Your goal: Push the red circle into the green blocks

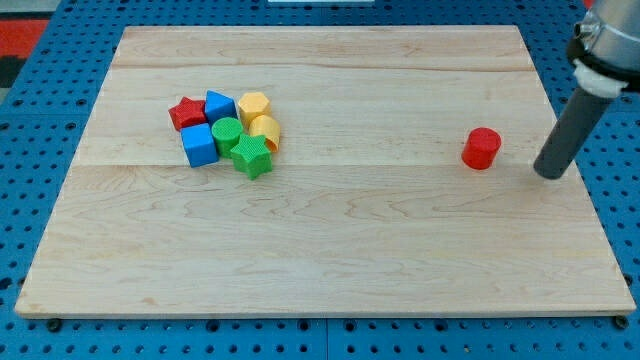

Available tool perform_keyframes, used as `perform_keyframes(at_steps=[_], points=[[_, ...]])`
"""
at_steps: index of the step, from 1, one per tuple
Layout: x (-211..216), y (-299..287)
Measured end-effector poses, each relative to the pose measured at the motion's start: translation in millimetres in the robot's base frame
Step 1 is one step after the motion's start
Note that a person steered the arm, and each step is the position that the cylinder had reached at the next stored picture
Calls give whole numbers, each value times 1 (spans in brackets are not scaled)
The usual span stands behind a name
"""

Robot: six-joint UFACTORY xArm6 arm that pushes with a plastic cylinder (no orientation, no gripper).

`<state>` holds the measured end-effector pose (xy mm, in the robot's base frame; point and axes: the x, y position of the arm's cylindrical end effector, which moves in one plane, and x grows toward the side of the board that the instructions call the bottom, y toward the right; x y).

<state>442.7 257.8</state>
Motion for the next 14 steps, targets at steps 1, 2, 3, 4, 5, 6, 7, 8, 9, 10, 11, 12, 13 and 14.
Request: perform_keyframes(at_steps=[1,2,3,4,5,6,7,8,9,10,11,12,13,14], points=[[-23,-33],[-14,-102],[10,-161],[36,-208],[73,-232],[78,-301],[69,-360],[69,-376],[74,-330],[72,-255],[60,-299],[45,-350],[63,-358],[80,-365]])
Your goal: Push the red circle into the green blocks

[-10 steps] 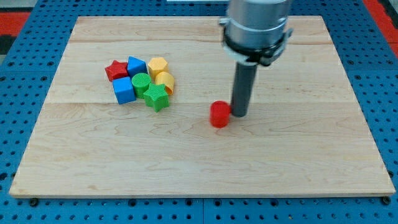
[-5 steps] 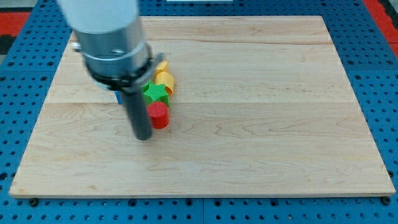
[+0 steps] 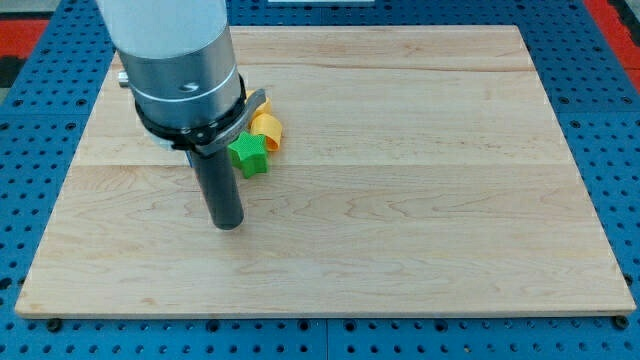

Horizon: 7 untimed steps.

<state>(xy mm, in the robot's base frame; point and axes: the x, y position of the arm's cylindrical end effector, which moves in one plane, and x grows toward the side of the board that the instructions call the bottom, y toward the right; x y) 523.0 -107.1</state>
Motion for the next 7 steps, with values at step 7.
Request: perform_keyframes(at_steps=[7], points=[[-11,-20]])
